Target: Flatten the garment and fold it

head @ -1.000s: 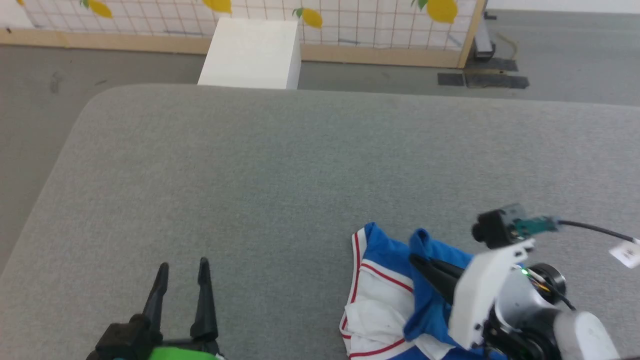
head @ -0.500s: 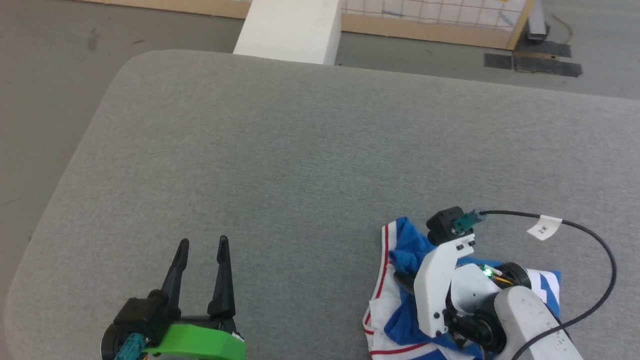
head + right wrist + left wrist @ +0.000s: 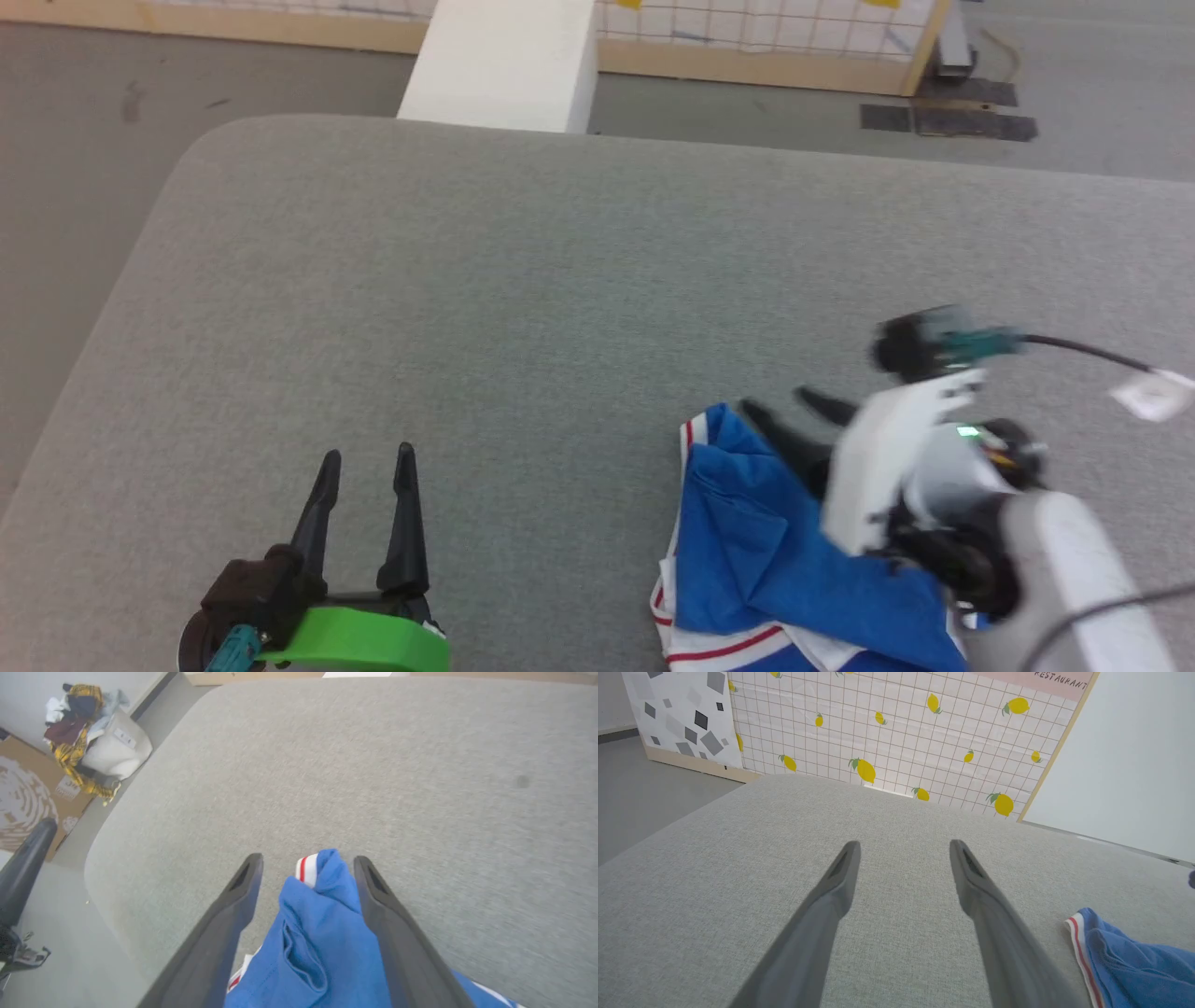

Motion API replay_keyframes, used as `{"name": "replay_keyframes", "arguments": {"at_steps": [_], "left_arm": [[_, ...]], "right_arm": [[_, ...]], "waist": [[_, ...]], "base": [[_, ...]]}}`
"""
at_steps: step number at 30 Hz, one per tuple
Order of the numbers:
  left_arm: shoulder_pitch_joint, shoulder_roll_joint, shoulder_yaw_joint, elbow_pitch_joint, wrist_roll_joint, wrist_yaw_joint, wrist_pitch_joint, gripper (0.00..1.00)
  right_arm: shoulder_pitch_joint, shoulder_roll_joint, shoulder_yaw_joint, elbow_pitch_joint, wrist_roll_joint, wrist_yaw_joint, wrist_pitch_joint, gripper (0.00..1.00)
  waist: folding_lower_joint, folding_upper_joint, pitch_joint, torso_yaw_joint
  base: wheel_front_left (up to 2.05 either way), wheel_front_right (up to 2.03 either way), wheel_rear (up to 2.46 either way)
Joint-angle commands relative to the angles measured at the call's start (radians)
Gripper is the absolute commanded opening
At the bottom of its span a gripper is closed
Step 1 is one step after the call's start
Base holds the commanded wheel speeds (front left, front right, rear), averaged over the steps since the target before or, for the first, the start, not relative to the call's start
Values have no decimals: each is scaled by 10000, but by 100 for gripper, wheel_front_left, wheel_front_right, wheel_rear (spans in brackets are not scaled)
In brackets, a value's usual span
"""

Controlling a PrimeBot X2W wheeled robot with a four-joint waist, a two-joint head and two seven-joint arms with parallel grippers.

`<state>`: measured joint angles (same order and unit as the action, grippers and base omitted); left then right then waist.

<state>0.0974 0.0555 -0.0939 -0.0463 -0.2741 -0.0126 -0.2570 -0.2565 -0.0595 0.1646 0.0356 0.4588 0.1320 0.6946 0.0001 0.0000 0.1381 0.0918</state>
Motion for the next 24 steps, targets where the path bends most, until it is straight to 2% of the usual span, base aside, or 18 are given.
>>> {"name": "replay_keyframes", "arguments": {"at_steps": [1,8,12,15,24], "left_arm": [[90,-35,58,-60,4,21,-47,100],[224,12,174,-275,124,34,-47,100],[247,71,191,-350,199,28,-47,100],[205,149,164,-337,223,8,-45,100],[111,304,93,-381,236,18,115,100]], "right_arm": [[365,-159,-402,-413,28,-13,-80,100],[2334,-378,-2694,-2105,-333,-13,202,100],[3312,-339,-3390,-2475,-536,-13,490,100],[3718,-177,-3570,-2212,-504,-13,468,100],[3451,-7,-3732,-886,-604,-13,49,100]], "waist": [[-1,0,-117,-303],[-1,0,-96,-668],[-1,0,62,-754],[-1,0,229,-749],[-1,0,340,-371]], "base": [[0,0,0],[0,0,0],[0,0,0],[0,0,0],[0,0,0]]}}
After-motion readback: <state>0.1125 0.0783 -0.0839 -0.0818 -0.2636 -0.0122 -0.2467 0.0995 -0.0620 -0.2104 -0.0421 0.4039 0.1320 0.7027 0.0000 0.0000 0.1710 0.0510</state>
